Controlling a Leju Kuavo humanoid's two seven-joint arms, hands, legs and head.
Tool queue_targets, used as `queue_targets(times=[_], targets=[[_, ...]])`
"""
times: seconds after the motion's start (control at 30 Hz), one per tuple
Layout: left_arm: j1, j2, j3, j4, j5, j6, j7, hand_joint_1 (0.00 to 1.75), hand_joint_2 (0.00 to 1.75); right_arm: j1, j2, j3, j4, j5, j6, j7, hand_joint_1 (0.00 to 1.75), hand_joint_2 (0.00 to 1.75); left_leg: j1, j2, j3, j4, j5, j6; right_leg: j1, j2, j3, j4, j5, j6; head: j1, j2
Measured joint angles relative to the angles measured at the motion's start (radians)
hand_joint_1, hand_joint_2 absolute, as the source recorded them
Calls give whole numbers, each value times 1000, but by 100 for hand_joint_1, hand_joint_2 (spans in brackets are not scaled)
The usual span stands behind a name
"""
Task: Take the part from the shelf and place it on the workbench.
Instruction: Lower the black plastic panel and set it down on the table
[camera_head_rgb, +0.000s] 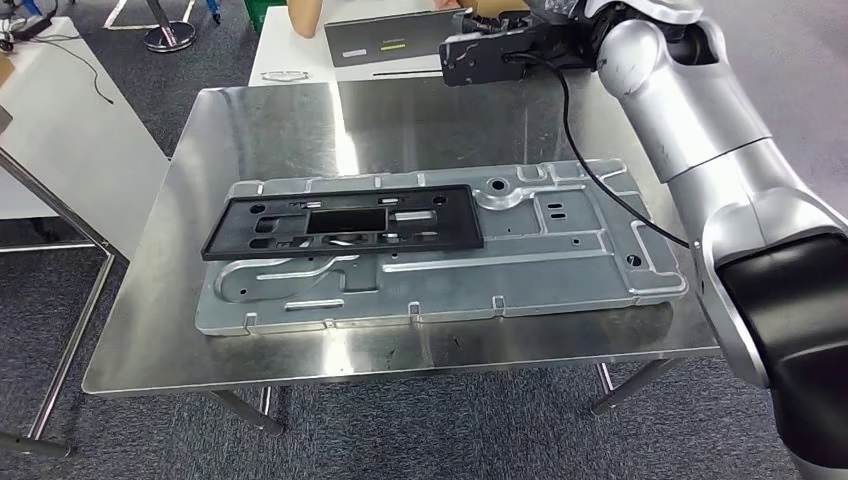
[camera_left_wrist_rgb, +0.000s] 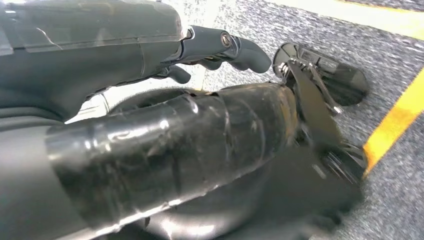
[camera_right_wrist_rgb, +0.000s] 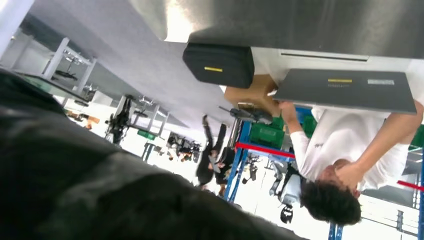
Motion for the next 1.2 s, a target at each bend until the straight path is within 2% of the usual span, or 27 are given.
queue_targets(times=[0.03,0.07,0.17,0.2,0.23,0.3,0.33,0.37,0.4,0.47,0.53,0.57,0.63,0.67,0.7,0.73,0.8,0.83,0.87,0.9,0.93,0.97,1.0,1.07,1.13,1.17,1.2], targets=[[-1,0,0,0,0,0,0,0,0,-7,-2,0,2,-1,0,1,0,0,-4,0,26,-45,10,4,-1,-1,-3,-1,8,5,0,0],[-1,1,0,0,1,0,1,0,0,-12,-4,0,2,-2,-1,1,0,0,-8,0,33,-65,14,8,-2,-3,-4,-3,15,12,0,0],[-1,1,0,0,3,-1,2,0,0,-19,-10,3,7,-6,-1,2,0,0,-9,1,23,-74,47,21,-5,-2,-7,-14,29,31,0,0],[-1,1,0,1,4,-1,2,0,0,-21,-12,5,9,-7,-1,3,0,0,-7,4,16,-80,62,28,-6,0,-15,-1,6,35,1,0],[-2,0,0,1,4,-1,3,0,0,-25,-16,6,11,-8,0,3,0,0,-4,7,6,-86,78,33,-6,2,-28,32,-35,39,1,0],[-4,0,0,1,5,-1,3,0,0,-29,-21,10,14,-8,0,3,0,0,-3,12,-22,-86,104,40,-9,4,-57,151,-142,45,2,0],[-4,0,0,1,5,-1,4,0,0,-30,-24,12,16,-8,0,3,0,0,-3,13,-38,-85,115,39,-10,4,-65,212,-172,49,2,0],[-4,-1,0,1,5,-1,4,0,0,-30,-26,14,18,-8,0,4,0,0,-3,13,-53,-82,125,38,-11,4,-64,253,-179,52,2,0],[-4,-1,0,1,5,-1,4,0,0,-30,-28,16,19,-8,0,4,0,0,-3,13,-69,-79,135,37,-13,4,-48,265,-165,54,2,0],[-4,-1,0,1,5,-2,4,0,0,-32,-29,17,21,-7,0,5,0,0,-3,13,-97,-71,151,30,-18,4,35,186,-122,55,2,0],[-4,-1,0,1,6,-3,5,0,0,-38,-30,17,20,-10,0,5,0,0,-5,12,-117,-64,167,20,-16,6,134,54,-128,51,1,0],[-4,-1,0,1,6,-4,5,0,0,-41,-31,17,19,-12,1,5,0,0,-5,11,-122,-63,175,14,-13,7,159,12,-139,47,1,0],[-2,-1,0,1,7,-5,7,0,0,-43,-36,18,18,-18,2,6,0,0,-4,9,-127,-70,194,1,-7,7,161,-13,-137,32,2,0],[-1,-2,0,2,8,-6,8,0,0,-44,-37,21,18,-20,3,6,0,0,-2,7,-132,-70,193,-5,-8,5,154,-17,-125,23,3,0],[0,-2,0,2,8,-7,9,0,0,-44,-38,25,17,-22,3,7,0,0,-1,6,-142,-59,175,-10,-9,3,144,-20,-112,13,3,0],[0,-2,0,2,9,-7,11,0,0,-43,-39,29,17,-24,3,7,0,0,0,5,-155,-31,138,-14,-10,0,132,-23,-99,4,3,0],[0,-2,0,2,9,-8,14,0,0,-43,-42,33,17,-30,2,8,0,0,1,5,-185,79,34,-16,-8,-1,101,-24,-74,-7,2,0],[1,-2,0,2,9,-8,15,0,0,-41,-44,34,17,-34,2,8,0,0,1,5,-196,144,-2,-17,-6,-1,84,-23,-61,-8,2,0],[1,-2,0,2,9,-8,16,0,0,-38,-46,37,17,-37,1,8,0,0,1,5,-198,194,-15,-17,-5,0,67,-22,-48,-8,2,0],[0,-2,0,2,9,-8,16,0,0,-34,-49,41,17,-40,1,8,0,0,1,5,-186,218,-4,-16,-3,2,50,-21,-35,-7,2,0],[-1,-2,0,2,9,-8,16,0,0,-29,-52,45,17,-42,0,8,0,0,0,5,-157,206,22,-13,-3,2,33,-19,-23,-5,2,0],[-2,-2,0,2,9,-8,16,0,0,-26,-56,49,17,-43,0,8,0,0,-1,5,-110,162,47,-9,-2,3,18,-16,-12,-3,2,0],[-4,-1,0,2,9,-8,16,0,0,-24,-60,51,16,-44,-1,8,0,0,-4,5,-54,94,52,-4,-2,2,6,-13,-2,0,2,0],[-5,0,0,2,8,-7,16,0,0,-22,-68,52,15,-48,-4,8,0,0,-10,4,32,-33,30,5,-2,0,-8,-11,17,10,2,0],[-5,0,0,2,7,-6,16,0,0,-20,-76,54,14,-53,-6,8,0,0,-15,3,50,-81,22,12,-3,-3,-10,-20,39,22,2,0],[-4,0,0,3,7,-6,16,0,0,-18,-82,57,14,-55,-7,8,0,0,-14,4,43,-83,34,17,-5,-3,-11,-24,45,28,2,0],[-5,0,0,3,6,-7,16,0,0,-17,-88,62,14,-57,-7,7,0,0,-12,6,38,-89,48,25,-6,-1,-16,-19,33,33,2,0]])
